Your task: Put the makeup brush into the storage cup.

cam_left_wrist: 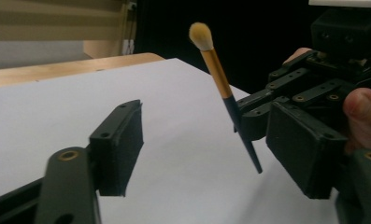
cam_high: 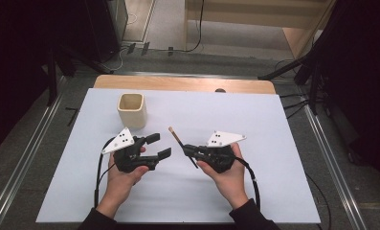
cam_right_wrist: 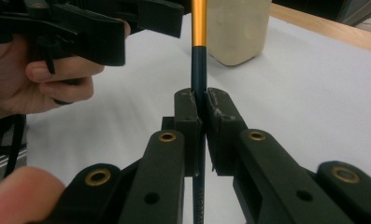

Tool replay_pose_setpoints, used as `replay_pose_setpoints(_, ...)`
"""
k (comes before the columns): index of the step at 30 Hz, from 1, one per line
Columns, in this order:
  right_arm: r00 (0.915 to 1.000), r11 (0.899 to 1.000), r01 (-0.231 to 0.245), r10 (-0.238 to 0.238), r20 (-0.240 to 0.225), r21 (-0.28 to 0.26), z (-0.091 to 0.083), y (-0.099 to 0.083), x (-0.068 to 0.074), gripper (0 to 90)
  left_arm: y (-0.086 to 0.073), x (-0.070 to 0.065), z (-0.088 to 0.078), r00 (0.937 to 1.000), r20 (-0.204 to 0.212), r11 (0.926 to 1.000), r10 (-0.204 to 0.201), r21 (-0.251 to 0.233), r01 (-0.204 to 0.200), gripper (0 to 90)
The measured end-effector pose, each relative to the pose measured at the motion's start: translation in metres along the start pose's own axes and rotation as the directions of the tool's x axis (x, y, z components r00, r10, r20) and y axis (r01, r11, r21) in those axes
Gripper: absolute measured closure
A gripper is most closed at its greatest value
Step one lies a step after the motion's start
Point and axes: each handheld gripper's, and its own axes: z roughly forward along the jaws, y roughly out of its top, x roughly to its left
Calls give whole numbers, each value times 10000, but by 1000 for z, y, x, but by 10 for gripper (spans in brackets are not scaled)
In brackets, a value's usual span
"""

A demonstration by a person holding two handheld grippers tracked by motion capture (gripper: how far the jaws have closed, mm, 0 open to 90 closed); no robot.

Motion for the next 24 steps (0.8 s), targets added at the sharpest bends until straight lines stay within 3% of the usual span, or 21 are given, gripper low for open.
replay_pose_setpoints(2, 10000, 10000, 75, -75, -28, -15, 1, 0, 2, 852, -1, -1, 3, 9991, 289, 9996, -298, -5, 298, 363)
replay_pose_setpoints(7, 9997, 9999, 122, -123, -202, -64, 5, 0, 8, 852, -1, -1, 5, 9967, 410, 9974, -705, -91, 709, 455)
replay_pose_setpoints(12, 9993, 9998, 186, -188, -324, -68, 9, 0, 12, 852, -2, -2, 8, 9934, 645, 9954, -953, -71, 960, 505)
replay_pose_setpoints(24, 9983, 9995, 316, -319, -480, -80, 17, -2, 19, 852, -4, -3, 9, 9883, 767, 9904, -1321, -299, 1347, 648)
